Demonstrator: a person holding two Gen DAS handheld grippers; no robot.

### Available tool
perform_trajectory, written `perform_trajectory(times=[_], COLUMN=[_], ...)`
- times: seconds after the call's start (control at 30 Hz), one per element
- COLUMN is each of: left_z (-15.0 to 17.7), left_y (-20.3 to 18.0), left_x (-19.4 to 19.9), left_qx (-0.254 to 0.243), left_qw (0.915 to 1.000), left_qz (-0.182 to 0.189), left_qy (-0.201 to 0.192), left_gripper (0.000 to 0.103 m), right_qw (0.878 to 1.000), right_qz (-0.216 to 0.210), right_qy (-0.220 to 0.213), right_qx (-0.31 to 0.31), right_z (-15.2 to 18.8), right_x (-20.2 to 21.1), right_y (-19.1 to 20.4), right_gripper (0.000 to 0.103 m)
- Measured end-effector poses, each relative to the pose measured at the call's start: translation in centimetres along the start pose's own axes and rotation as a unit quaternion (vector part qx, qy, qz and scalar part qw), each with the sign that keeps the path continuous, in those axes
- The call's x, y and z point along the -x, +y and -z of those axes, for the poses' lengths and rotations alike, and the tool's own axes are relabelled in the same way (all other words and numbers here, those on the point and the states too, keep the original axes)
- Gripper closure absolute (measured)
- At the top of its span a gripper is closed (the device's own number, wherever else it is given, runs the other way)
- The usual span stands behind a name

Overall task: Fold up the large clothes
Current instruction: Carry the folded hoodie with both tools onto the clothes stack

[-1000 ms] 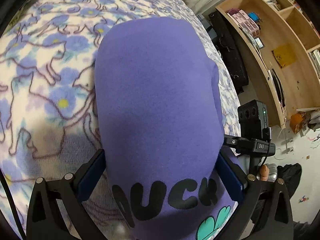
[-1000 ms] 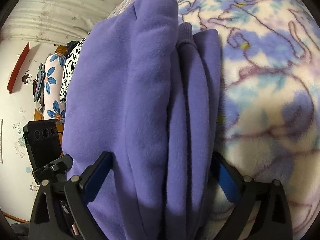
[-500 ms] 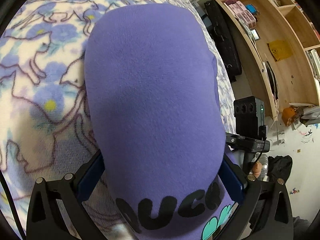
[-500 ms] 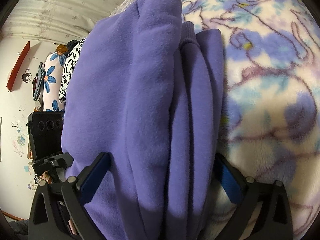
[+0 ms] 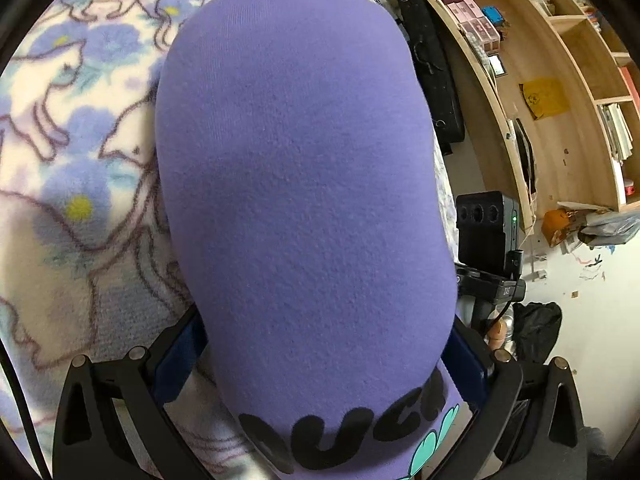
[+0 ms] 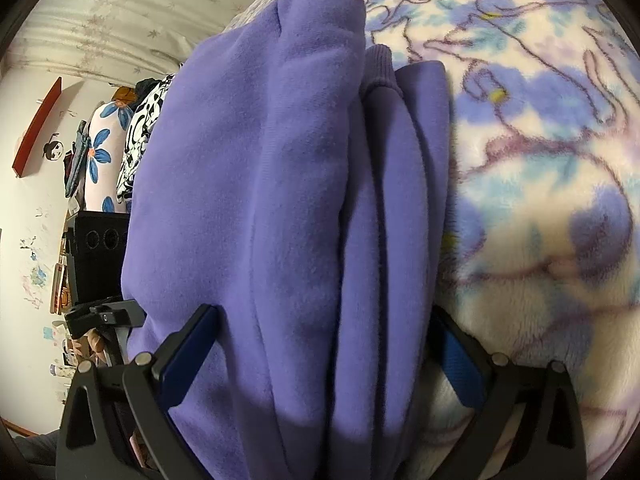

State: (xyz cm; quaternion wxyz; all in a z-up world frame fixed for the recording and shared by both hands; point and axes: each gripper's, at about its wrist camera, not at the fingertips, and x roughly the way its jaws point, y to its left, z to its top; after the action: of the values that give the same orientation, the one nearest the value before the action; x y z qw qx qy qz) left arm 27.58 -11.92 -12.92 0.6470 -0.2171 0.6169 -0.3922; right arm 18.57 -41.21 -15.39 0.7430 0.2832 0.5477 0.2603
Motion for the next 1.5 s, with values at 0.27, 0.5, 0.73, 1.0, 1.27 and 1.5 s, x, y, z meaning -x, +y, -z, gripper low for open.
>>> perform_trajectory(times=[0.27, 0.5, 0.73, 1.0, 1.27, 1.5], left_z=[-0.6, 0.4, 3.4, 6.9, 5.2, -1.8], left_y=[-2.4, -5.5, -7.7, -9.1, -8.7, -5.1], left_x=[-1.1, 0.3, 5.4, 14.4, 26.3, 37.2], left_qx=[-0.007, -0.04, -0.019, -0.006, -0.02, -0.044], left_qw=[0.9994, 0.9971, 0.997, 0.9918, 0.9793, 0.9644], left_qz=[-0.032, -0.038, -0.021, -0.045, -0.092, -0.139], left_qy=[-0.01, -0.052, -0.072, -0.119, -0.179, -0.22], left_gripper=[0.0, 0.0, 0.0, 0.0, 0.0, 0.0], right_qw=[1.0, 0.996, 0.992, 0.986, 0.974, 0.965], right_qz=[-0.002, 0.018, 0.008, -0.032, -0.072, -0.11], right_qy=[-0.018, -0.062, -0.086, -0.093, -0.101, -0.127], right_qx=[0.02, 0.06, 0.091, 0.131, 0.19, 0.2], right_z=[0.6, 2.4, 7.0, 11.2, 10.3, 4.2], right_x=[0.9, 3.8, 7.3, 7.3, 3.3, 1.0], right_y=[1.9, 4.8, 9.0, 16.1, 23.5, 27.1], right_gripper=[0.033, 0.057, 0.059, 0.059, 0.059, 0.059])
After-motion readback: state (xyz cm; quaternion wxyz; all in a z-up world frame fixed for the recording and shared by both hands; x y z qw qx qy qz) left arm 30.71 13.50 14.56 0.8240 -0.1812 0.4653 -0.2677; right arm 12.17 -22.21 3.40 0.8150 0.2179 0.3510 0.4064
